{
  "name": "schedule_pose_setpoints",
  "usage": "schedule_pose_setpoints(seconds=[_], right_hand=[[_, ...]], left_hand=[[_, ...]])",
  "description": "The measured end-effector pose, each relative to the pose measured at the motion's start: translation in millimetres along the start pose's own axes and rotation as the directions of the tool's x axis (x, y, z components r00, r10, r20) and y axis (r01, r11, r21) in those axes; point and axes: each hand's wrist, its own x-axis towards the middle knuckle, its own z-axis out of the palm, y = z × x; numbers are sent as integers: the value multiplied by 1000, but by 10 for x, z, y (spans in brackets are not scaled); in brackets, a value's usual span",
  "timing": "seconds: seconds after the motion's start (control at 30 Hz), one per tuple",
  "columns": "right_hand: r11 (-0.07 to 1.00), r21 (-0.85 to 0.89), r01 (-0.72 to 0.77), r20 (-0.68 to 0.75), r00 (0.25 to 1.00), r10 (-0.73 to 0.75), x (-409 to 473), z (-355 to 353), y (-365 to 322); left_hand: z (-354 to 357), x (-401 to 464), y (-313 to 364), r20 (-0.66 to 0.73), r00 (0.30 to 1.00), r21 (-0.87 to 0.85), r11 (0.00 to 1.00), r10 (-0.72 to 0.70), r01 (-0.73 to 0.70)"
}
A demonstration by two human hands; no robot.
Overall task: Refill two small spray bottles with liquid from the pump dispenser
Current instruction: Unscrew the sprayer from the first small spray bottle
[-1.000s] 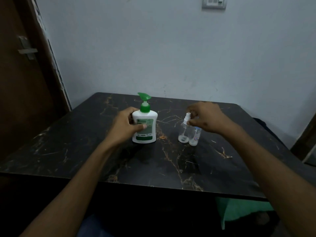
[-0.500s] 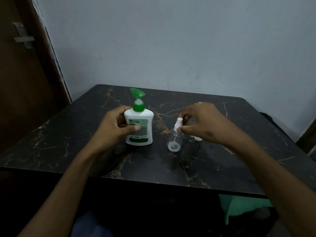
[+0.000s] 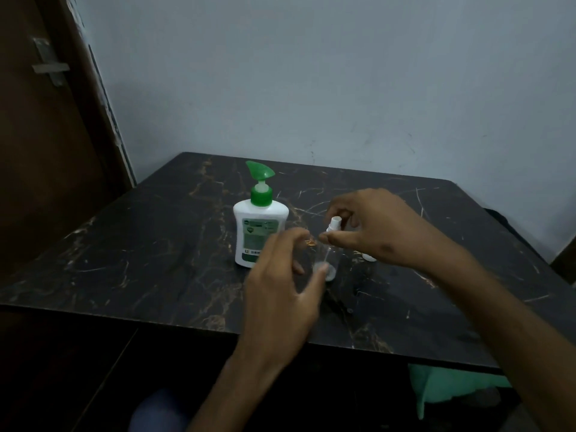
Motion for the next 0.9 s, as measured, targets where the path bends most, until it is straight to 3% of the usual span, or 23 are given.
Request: schedule_pose_setpoints(seconds=[0.07,0.27,0.6,0.8,0.9], right_hand=[[1000,-22,-18,-11,1000,18,6,20,-29],[996,-18,-82,-50,995,81,-20,61,-84],[999,35,-15,-25,1000,16,-248,-14,-139],[989,135,63,169,982,-85,-248,-169,-71],[967,218,134,175,969,-173,-289,-233,-10]], left_hand=[[192,66,-43,79,993,28,996,-92,90],[380,230,-76,200,964,3,984,-174,177],[345,117,-151,267,953,-128,975,-142,181],[325,96,-148,282,956,-172,975,-86,138],[326,97,-145,280,957,-165,978,-80,130]])
